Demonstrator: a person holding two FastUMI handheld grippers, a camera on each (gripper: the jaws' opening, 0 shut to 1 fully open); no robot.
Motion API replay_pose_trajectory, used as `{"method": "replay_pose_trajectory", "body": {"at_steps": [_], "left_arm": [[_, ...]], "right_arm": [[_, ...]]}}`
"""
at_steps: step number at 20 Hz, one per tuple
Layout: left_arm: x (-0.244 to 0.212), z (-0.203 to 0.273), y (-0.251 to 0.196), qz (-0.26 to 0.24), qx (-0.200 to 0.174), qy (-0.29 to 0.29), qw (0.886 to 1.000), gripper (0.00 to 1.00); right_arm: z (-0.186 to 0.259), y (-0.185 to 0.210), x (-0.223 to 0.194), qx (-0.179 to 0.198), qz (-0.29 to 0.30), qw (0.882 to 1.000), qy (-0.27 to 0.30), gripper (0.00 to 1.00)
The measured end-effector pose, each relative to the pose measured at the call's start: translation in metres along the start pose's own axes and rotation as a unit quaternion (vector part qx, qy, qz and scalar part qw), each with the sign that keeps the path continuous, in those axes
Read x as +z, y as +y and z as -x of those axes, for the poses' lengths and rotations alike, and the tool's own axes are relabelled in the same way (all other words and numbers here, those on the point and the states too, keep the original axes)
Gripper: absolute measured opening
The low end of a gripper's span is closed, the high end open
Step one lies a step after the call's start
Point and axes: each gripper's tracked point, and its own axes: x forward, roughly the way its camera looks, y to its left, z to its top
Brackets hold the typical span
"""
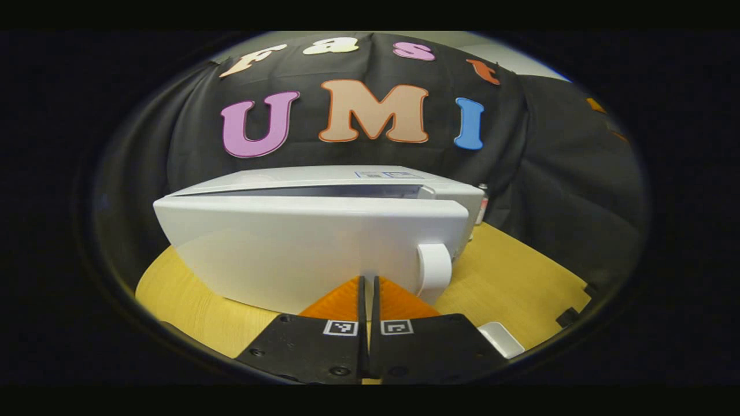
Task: Open the microwave oven with the left hand, put the food in, and close the microwave oven.
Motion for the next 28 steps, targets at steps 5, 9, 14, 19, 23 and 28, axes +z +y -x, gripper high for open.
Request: {"method": "replay_pose_trajectory", "body": {"at_steps": [5, 9, 14, 19, 23, 28], "left_arm": [[0.006, -0.014, 0.002, 0.022, 0.013, 0.001, 1.0, 0.0], [0.012, -0.023, 0.005, 0.038, 0.022, 0.001, 0.999, 0.0], [0.014, -0.03, 0.006, 0.063, 0.031, 0.004, 0.998, 0.0], [0.012, -0.034, 0.007, 0.074, 0.043, 0.014, 0.996, 0.0], [0.007, -0.036, 0.003, 0.094, 0.034, 0.022, 0.995, 0.0], [0.003, -0.038, 0.002, 0.101, 0.029, 0.022, 0.994, 0.0]], "right_arm": [[0.0, 0.001, 0.005, 0.004, 0.027, 1.0, -0.006, 0.99], [0.001, 0.011, 0.002, 0.018, 0.046, 0.999, -0.002, 0.98], [0.003, 0.027, 0.008, 0.037, 0.078, 0.996, -0.014, 0.99], [0.004, 0.03, 0.007, 0.04, 0.107, 0.993, -0.018, 0.96], [0.007, 0.031, 0.008, 0.04, 0.112, 0.993, -0.02, 0.96], [0.01, 0.032, 0.01, 0.04, 0.115, 0.992, -0.02, 0.96]]}}
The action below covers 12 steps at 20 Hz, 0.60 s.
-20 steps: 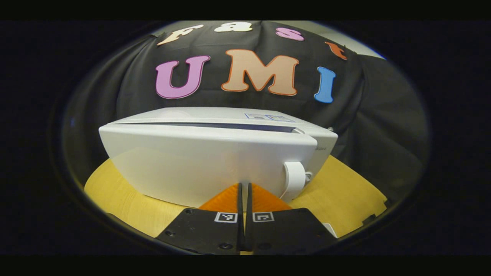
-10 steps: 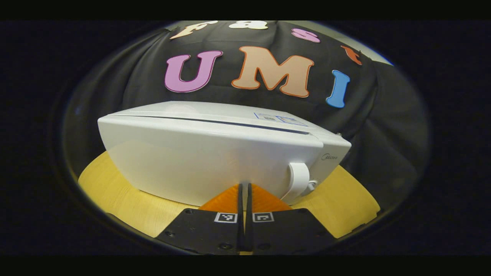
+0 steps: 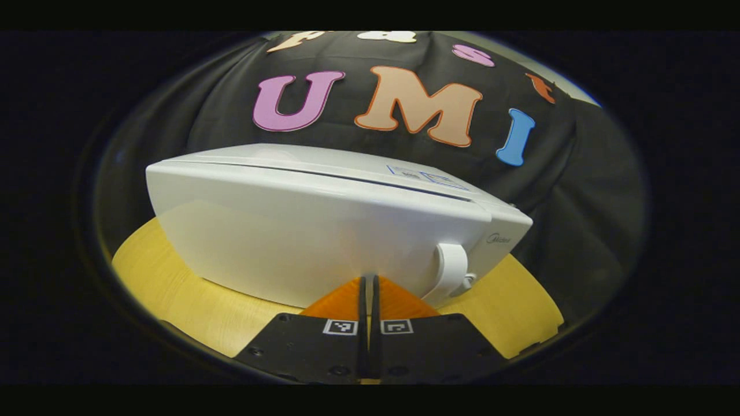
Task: Open the microwave oven with the left hand, put the food in, and close the microwave oven.
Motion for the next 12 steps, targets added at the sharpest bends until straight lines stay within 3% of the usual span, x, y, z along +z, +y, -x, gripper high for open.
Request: {"method": "replay_pose_trajectory", "body": {"at_steps": [4, 6, 7, 12], "left_arm": [[0.004, -0.008, 0.009, -0.008, 0.012, -0.003, 1.0, 0.0], [-0.009, -0.009, 0.004, 0.019, 0.005, 0.032, 0.999, 0.0], [-0.007, -0.012, 0.005, 0.017, 0.005, 0.031, 0.999, 0.01], [0.012, 0.014, 0.001, -0.017, 0.002, -0.001, 1.0, 0.0]], "right_arm": [[0.007, -0.004, -0.004, -0.001, -0.001, 1.0, 0.007, 0.96], [0.012, -0.008, -0.004, -0.004, 0.0, 1.0, 0.004, 0.96], [0.013, -0.009, -0.003, -0.006, 0.0, 1.0, 0.003, 1.0], [0.017, 0.001, -0.01, 0.001, -0.005, 1.0, 0.009, 0.96]]}}
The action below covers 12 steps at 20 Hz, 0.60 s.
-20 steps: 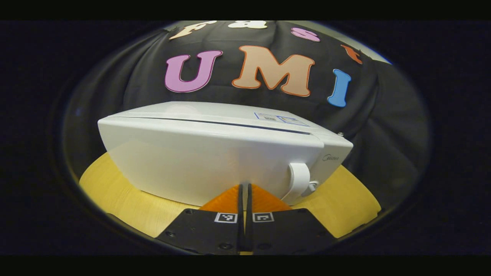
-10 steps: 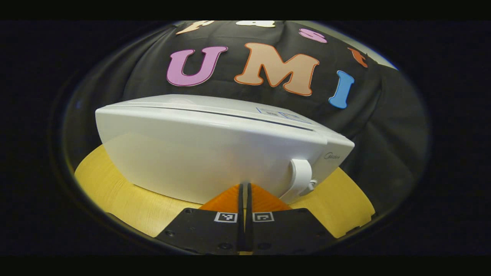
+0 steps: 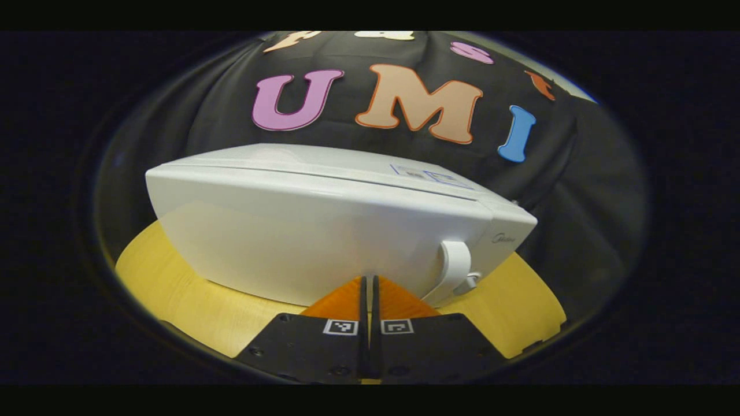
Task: Open the microwave oven with the left hand, put the food in, and close the microwave oven.
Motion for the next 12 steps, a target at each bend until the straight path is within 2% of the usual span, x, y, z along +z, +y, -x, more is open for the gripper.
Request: {"method": "replay_pose_trajectory", "body": {"at_steps": [5, 7, 8, 9, 12], "left_arm": [[0.023, 0.051, -0.004, -0.04, -0.014, -0.038, 0.998, 0.0], [0.04, 0.082, -0.002, -0.06, -0.02, -0.069, 0.996, 0.0], [0.05, 0.095, 0.0, -0.067, -0.019, -0.086, 0.994, 0.0], [0.061, 0.109, 0.0, -0.07, -0.019, -0.097, 0.993, 0.0], [0.089, 0.143, 0.002, -0.068, -0.018, -0.128, 0.989, 0.0]], "right_arm": [[-0.006, 0.017, 0.002, 0.01, -0.011, 1.0, -0.004, 0.96], [-0.007, 0.022, 0.001, 0.012, -0.017, 1.0, -0.003, 0.96], [-0.008, 0.024, 0.001, 0.013, -0.017, 1.0, -0.002, 1.0], [-0.008, 0.026, 0.001, 0.014, -0.018, 1.0, -0.003, 0.96], [-0.01, 0.038, -0.002, 0.02, -0.027, 0.999, 0.001, 0.96]]}}
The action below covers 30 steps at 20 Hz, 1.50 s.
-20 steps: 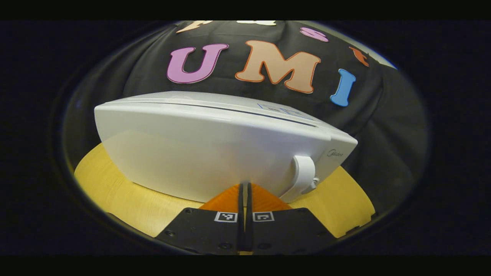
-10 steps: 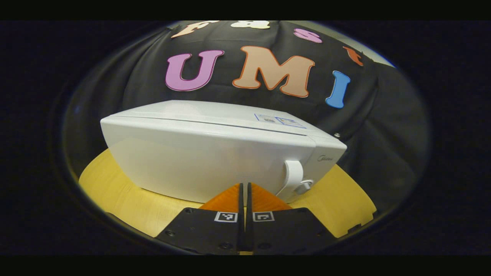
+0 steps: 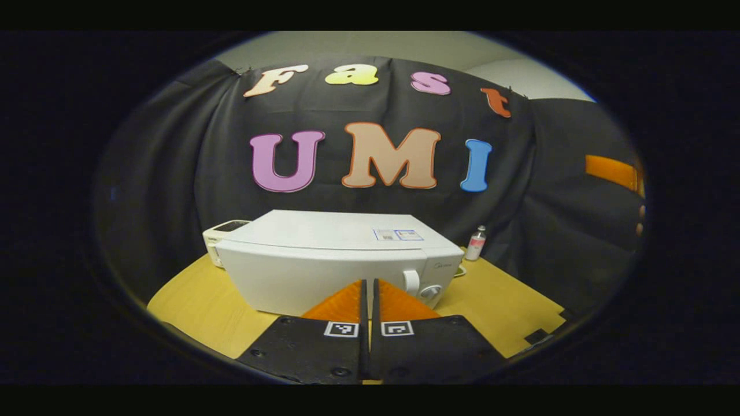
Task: Open the microwave oven with the left hand, put the food in, and close the microwave oven.
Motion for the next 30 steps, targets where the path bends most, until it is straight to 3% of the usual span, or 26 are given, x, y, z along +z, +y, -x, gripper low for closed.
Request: {"method": "replay_pose_trajectory", "body": {"at_steps": [5, 11, 13, 17, 19, 20, 21, 24, 30], "left_arm": [[0.064, 0.03, 0.012, -0.035, 0.017, -0.068, 0.997, 0.01], [0.101, 0.06, 0.031, -0.021, 0.058, -0.112, 0.992, 0.01], [0.101, 0.069, 0.025, -0.029, 0.052, -0.115, 0.992, 0.31], [0.09, 0.071, 0.026, -0.067, 0.045, -0.088, 0.993, 0.91], [0.092, 0.073, 0.026, -0.055, 0.045, -0.089, 0.993, 0.99], [0.091, 0.074, 0.027, -0.047, 0.048, -0.088, 0.994, 0.95], [0.09, 0.075, 0.03, -0.042, 0.054, -0.087, 0.994, 0.98], [0.087, 0.076, 0.036, -0.033, 0.059, -0.079, 0.995, 0.96], [0.091, 0.076, 0.046, -0.044, 0.065, -0.084, 0.993, 0.96]], "right_arm": [[0.0, 0.019, -0.005, 0.014, -0.001, 1.0, 0.004, 0.96], [0.002, 0.033, 0.0, 0.019, -0.005, 1.0, -0.001, 0.96], [0.002, 0.037, 0.0, 0.021, -0.008, 1.0, 0.0, 1.0], [0.0, 0.046, 0.001, 0.026, -0.014, 1.0, -0.002, 0.96], [0.001, 0.05, -0.001, 0.028, -0.011, 1.0, -0.002, 1.0], [0.002, 0.05, -0.001, 0.028, -0.011, 1.0, -0.002, 1.0], [0.001, 0.051, -0.001, 0.028, -0.012, 1.0, -0.002, 0.96], [0.002, 0.053, -0.002, 0.027, -0.014, 1.0, 0.0, 1.0], [0.0, 0.061, -0.004, 0.03, -0.016, 0.999, 0.001, 0.96]]}}
